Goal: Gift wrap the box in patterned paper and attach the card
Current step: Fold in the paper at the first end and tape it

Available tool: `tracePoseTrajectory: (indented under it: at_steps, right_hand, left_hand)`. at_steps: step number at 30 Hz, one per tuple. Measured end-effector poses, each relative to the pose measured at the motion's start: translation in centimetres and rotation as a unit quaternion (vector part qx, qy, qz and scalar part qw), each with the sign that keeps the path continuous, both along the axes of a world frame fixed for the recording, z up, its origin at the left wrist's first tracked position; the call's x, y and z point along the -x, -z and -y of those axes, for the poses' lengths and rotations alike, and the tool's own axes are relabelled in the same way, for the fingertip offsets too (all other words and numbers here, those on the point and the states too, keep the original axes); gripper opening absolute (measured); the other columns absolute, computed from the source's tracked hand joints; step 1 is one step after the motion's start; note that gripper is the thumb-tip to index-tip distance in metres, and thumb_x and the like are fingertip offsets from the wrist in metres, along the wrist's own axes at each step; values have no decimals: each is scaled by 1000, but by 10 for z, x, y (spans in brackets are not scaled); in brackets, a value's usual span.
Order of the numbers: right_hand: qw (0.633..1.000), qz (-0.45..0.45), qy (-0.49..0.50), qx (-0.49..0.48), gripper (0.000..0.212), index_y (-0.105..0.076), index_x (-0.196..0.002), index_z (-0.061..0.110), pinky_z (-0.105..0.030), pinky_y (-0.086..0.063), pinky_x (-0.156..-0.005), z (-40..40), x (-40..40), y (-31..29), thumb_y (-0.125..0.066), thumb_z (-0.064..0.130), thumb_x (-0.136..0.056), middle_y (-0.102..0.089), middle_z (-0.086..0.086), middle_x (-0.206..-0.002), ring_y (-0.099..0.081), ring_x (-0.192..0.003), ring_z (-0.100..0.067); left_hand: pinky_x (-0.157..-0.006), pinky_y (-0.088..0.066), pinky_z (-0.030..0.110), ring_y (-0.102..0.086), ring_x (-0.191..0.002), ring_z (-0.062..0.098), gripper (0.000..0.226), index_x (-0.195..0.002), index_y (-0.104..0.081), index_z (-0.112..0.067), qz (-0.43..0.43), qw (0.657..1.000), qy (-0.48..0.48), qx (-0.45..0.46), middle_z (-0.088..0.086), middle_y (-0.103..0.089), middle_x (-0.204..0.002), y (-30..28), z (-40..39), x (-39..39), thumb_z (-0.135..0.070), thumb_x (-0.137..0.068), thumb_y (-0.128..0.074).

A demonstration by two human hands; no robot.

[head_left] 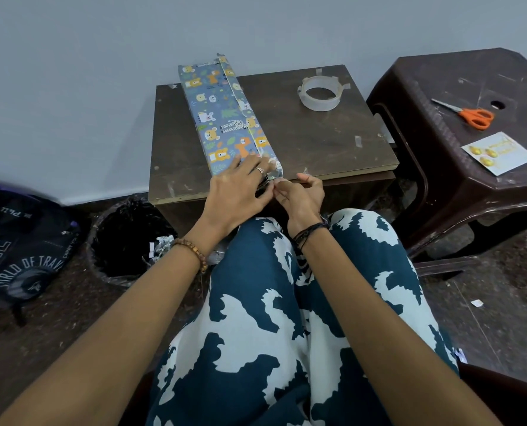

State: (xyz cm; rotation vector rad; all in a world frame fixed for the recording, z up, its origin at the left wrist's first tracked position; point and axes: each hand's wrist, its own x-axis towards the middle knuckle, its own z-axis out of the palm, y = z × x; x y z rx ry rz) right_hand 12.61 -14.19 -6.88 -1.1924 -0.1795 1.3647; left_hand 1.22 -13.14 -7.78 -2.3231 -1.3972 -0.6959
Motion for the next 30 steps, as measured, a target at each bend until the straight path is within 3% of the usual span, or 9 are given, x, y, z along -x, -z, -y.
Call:
tracePoseTrajectory:
  at_steps: [4,6,8,10,14,17,23,26,30]
  right_hand:
    - [985,143,-67,-71,39,-43,-96,16,-31,-56,-82,4,-11,16,-61,-15,-79,-69,-10,-83,-67,-86,-19]
    - [944,286,-116,-116,37,-45,-96,19,-26,-53,-86,5,-21,24,-64,-9,-80,-72,1,-82,-68,-85,-6]
    - [885,410,-151,-162,33,-47,-95,18,-14,-49,-79,4,-31,28,-65,-5,-80,-70,9,-83,-65,-79,5]
    - [820,504,-164,-214,25,-53,-92,16,-15,-49,-72,1,-38,28,-65,-3,-80,-67,9,-85,-63,-78,3]
    - [604,718,-168,-302,17,-65,-95,14,-24,-44,-59,-7,-46,32,-69,7,-79,-59,-2,-91,-57,-82,-16]
    - [531,767,-126,-336,18,-68,-93,14,-24,-40,-58,-13,-47,39,-73,11,-75,-59,-4,-87,-55,-76,-20]
    - [462,820,-41,-334,4,-62,-82,14,-30,-38,-58,-23,-38,52,-61,18,-82,-57,-4,-78,-48,-69,-20]
    - [461,811,-27,-361,5,-56,-81,13,-27,-32,-60,-25,-38,54,-55,17,-83,-57,-4,-76,-42,-69,-17]
    - [474,797,-32,-373,15,-67,-78,13,-25,-32,-62,-25,-41,54,-57,21,-87,-60,-2,-76,-45,-70,-15]
  left_hand:
    - [-48,-45,24,-64,-85,19,28,-106,-62,-15,-41,999,1,-22,-1,-65,-97,1,-2,3,-28,-82,-66]
    - [-42,-38,24,-63,-82,19,23,-105,-63,-15,-30,999,2,-15,-1,-64,-95,1,-3,3,-20,-83,-67]
    - [-41,-33,22,-61,-81,17,21,-105,-62,-16,-28,1000,1,-8,-3,-63,-94,2,-4,3,-18,-85,-63]
    - [-41,-32,22,-61,-83,16,21,-107,-62,-18,-30,1000,0,-4,-4,-63,-96,3,-5,5,-19,-86,-60]
    - [-41,-40,27,-63,-86,17,24,-109,-62,-16,-28,1000,-9,10,-3,-64,-98,4,-7,6,-22,-87,-56]
    - [-39,-44,27,-64,-88,17,30,-111,-61,-16,-41,999,-10,11,-2,-64,-101,1,-7,7,-30,-87,-49]
    - [-45,-45,25,-61,-98,17,43,-119,-53,-23,-83,997,3,5,-2,-61,-109,3,-4,10,-38,-80,-64]
    - [-52,-47,22,-61,-101,16,38,-116,-54,-30,-122,992,19,-2,-3,-61,-114,3,-3,12,-36,-80,-63]
    - [-66,-43,18,-63,-100,11,16,-94,-68,-29,-127,991,16,-37,-8,-64,-112,3,-4,14,-38,-85,-58]
